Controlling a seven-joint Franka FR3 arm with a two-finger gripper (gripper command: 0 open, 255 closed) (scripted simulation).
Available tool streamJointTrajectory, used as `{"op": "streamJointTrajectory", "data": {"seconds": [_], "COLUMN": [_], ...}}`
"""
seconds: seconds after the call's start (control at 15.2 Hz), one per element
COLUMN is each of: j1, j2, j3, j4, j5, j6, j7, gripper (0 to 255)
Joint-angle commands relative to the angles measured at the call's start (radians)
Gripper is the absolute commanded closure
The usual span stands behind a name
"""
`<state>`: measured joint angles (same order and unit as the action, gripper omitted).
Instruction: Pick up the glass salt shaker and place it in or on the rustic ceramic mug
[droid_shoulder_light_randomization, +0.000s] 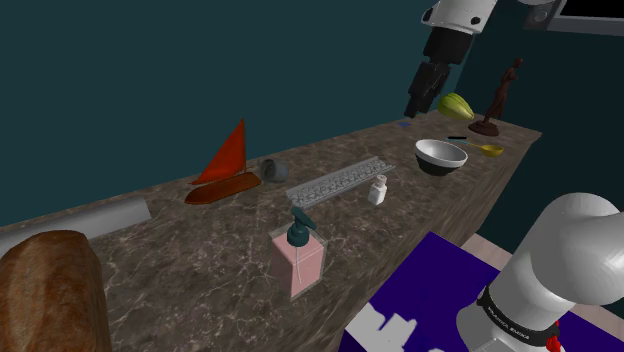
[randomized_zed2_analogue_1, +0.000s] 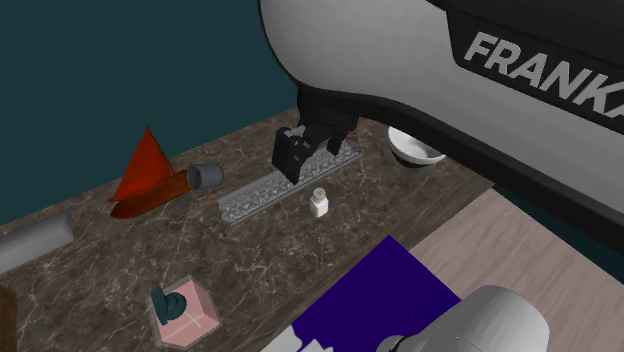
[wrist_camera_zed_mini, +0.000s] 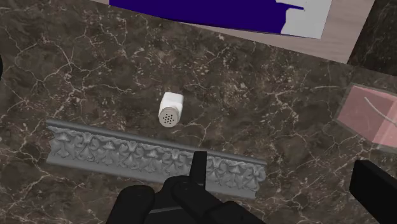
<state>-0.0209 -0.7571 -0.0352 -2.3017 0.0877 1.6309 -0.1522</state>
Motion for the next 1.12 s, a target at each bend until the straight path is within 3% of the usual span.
{"op": "streamJointTrajectory", "data": {"seconds": [0.0, 0.53, 1.06], "j1": [0.000, -0.021, -0.048], "j2": [0.000, 0.111, 0.306], "j3": [0.000, -0.036, -0.078], "j4": [0.000, -0.156, -0.239], "j5": [0.000, -0.064, -0.128], "j6": [0.000, 0.225, 0.468], "j7": [0.000, -0.083, -0.154], "gripper": [0, 0, 0]}}
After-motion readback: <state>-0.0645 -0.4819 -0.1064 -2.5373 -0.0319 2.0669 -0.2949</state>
